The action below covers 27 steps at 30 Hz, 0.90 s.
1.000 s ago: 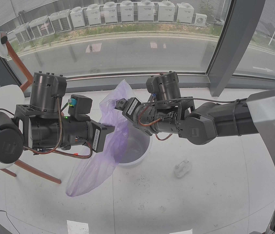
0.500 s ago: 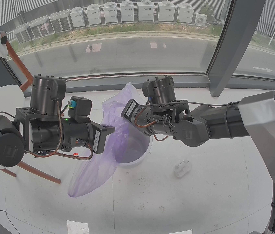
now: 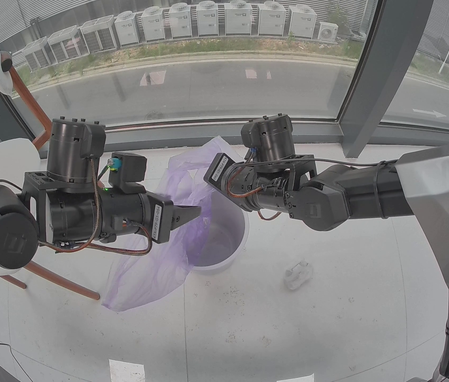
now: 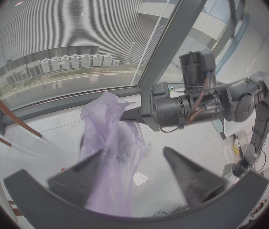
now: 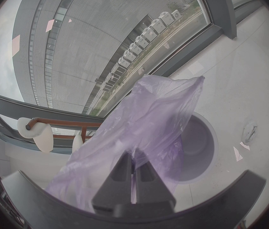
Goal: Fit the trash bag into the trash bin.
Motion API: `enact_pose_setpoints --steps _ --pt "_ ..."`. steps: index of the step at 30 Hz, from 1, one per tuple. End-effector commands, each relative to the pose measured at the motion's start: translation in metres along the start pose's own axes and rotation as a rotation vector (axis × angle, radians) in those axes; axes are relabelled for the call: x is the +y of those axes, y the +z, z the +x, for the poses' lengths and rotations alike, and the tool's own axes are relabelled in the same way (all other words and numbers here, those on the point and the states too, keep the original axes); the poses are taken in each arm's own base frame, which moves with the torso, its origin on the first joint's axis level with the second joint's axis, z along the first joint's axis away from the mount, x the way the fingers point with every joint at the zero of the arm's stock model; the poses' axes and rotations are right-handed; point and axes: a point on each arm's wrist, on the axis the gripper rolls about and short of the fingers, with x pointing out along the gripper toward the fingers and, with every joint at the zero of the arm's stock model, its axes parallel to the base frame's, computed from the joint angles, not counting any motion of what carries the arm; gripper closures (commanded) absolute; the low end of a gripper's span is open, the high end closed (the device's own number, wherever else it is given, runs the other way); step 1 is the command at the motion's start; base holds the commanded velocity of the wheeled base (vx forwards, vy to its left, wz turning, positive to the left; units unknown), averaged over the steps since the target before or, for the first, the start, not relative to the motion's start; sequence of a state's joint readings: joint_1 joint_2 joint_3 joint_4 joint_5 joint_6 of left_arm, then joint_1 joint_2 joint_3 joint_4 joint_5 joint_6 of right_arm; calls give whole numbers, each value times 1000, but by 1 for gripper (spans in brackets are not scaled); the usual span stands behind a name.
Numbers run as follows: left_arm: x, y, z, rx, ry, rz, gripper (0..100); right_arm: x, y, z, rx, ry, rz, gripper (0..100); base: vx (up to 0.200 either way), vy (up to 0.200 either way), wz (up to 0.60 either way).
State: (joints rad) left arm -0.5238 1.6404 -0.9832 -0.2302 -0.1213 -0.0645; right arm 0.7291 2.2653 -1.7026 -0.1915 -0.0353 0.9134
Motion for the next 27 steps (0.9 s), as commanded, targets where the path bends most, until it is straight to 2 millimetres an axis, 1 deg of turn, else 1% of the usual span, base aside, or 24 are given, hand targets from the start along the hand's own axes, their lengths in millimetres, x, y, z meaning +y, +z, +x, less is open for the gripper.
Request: enact_pose_setpoints --steps 1,6,8,12,13,18,23,24,25,27 --pt "2 6 -1 -22 38 -33 0 8 1 -8 -2 18 -5 100 0 0 0" --pt "7 5 1 -20 60 -48 0 10 -3 -10 7 19 -8 100 0 0 0" --pt "12 8 0 -30 77 -54 0 11 -8 -12 21 17 -13 100 0 0 0" --pt "14 10 0 -38 92 -56 0 10 -11 -16 30 9 -16 100 0 0 0" --pt "20 11 -1 -44 123 -64 0 11 -13 -17 35 10 -18 100 0 0 0" --pt "29 15 -3 -58 154 -75 0 13 -11 -21 32 14 -32 100 0 0 0" --pt "31 12 -1 -43 171 -78 0 13 -10 -22 31 16 -62 100 0 0 0" --pt "32 9 4 -30 187 -80 0 14 -10 -23 30 17 -70 100 0 0 0" --pt "32 8 5 -27 190 -80 100 14 -10 -23 29 18 -73 100 0 0 0" --pt "33 7 7 -21 191 -81 100 14 -9 -23 28 17 -74 100 0 0 0"
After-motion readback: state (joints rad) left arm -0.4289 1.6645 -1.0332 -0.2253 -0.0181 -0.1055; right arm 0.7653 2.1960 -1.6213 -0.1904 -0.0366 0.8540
